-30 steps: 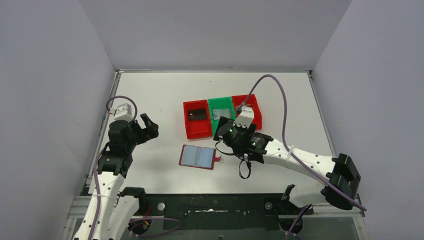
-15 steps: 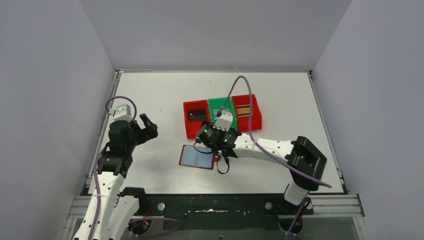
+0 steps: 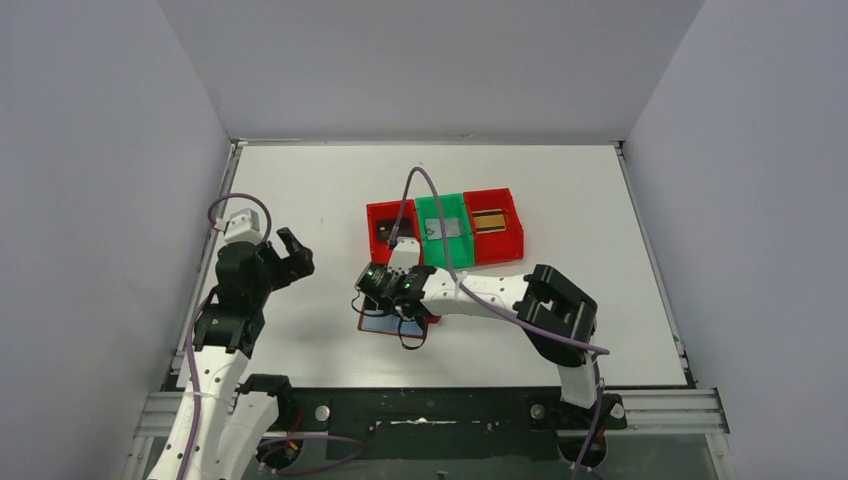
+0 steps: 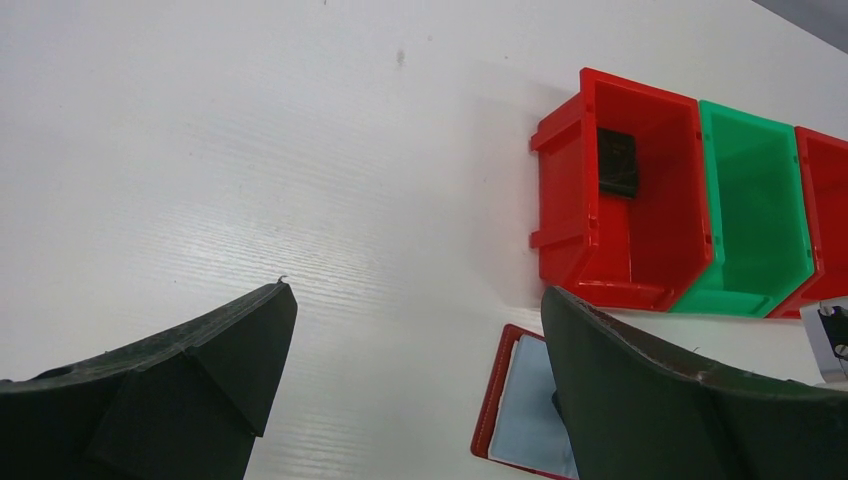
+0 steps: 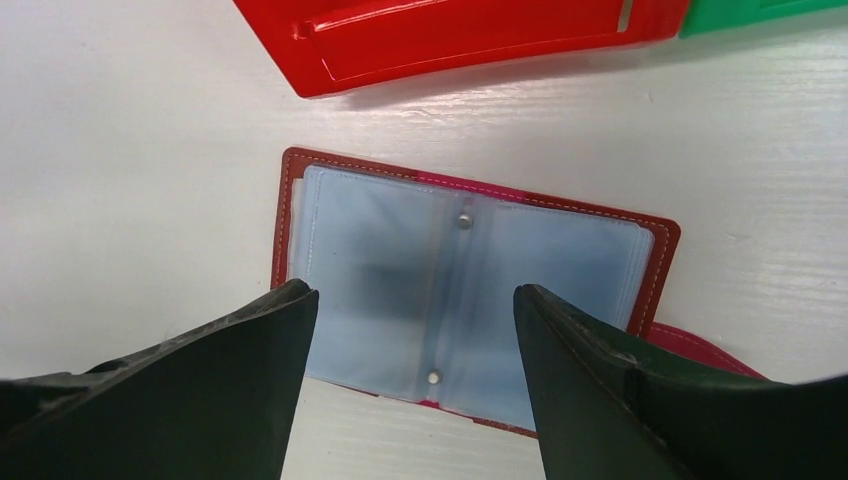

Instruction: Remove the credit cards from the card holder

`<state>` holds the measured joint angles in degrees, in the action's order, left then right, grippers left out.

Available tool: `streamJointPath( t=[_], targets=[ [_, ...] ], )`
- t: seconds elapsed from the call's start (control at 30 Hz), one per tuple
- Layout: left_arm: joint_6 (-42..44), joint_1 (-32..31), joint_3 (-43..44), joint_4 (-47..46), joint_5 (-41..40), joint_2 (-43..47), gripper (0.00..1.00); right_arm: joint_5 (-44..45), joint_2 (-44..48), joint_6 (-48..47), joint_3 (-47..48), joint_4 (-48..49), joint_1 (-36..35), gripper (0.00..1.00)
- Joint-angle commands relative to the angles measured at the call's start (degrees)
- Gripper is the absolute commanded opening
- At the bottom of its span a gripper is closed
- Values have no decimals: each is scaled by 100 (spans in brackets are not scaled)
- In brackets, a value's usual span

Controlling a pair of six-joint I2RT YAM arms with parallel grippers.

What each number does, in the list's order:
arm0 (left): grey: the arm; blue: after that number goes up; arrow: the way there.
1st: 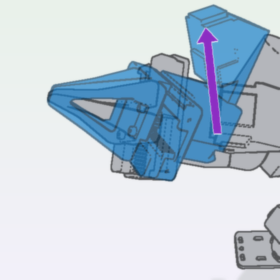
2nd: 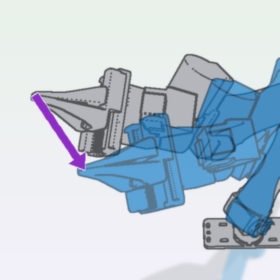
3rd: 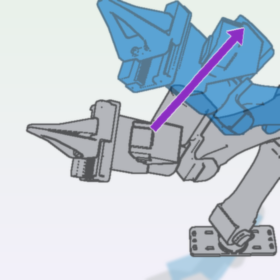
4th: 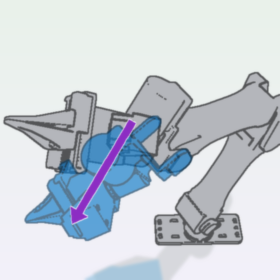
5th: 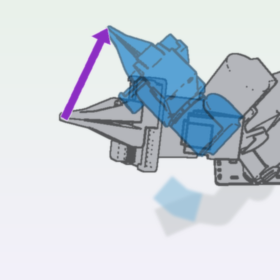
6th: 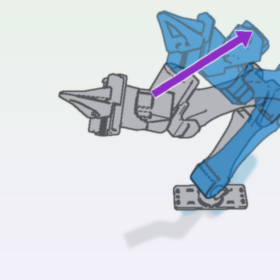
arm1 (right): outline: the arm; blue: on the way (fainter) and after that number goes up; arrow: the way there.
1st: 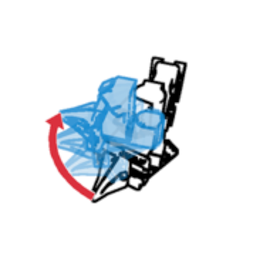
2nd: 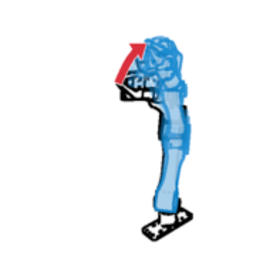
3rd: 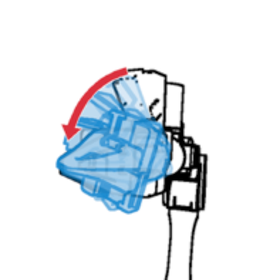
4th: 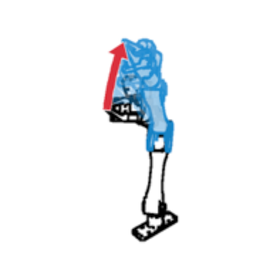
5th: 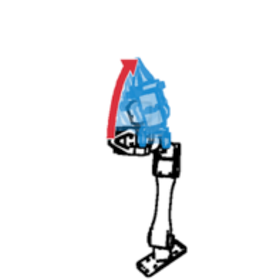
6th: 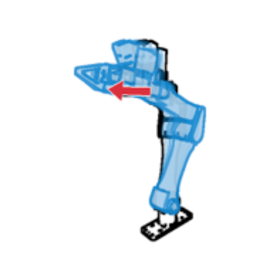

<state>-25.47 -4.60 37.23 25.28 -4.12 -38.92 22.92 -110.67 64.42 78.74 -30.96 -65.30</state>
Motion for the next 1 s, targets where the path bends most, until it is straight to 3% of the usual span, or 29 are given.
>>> streamJointPath(
  t=[0.0, 0.47, 0.67, 0.97],
  targets=[
    [-54, 43, 100, -163, -29, 86, 97, -193, -187, -233, 354, -110, 22, 73],
    [-41, 38, 83, -153, 51, 89, 97, -407, -1018, -470, 1087, -765, 10, 78],
    [-37, 38, 74, -152, 79, 95, 97, -479, -1074, -476, 983, -808, 2, 78],
    [-19, 38, 65, -185, 157, 71, 96, -327, -991, -495, 718, -887, 14, 56]
  ],
)
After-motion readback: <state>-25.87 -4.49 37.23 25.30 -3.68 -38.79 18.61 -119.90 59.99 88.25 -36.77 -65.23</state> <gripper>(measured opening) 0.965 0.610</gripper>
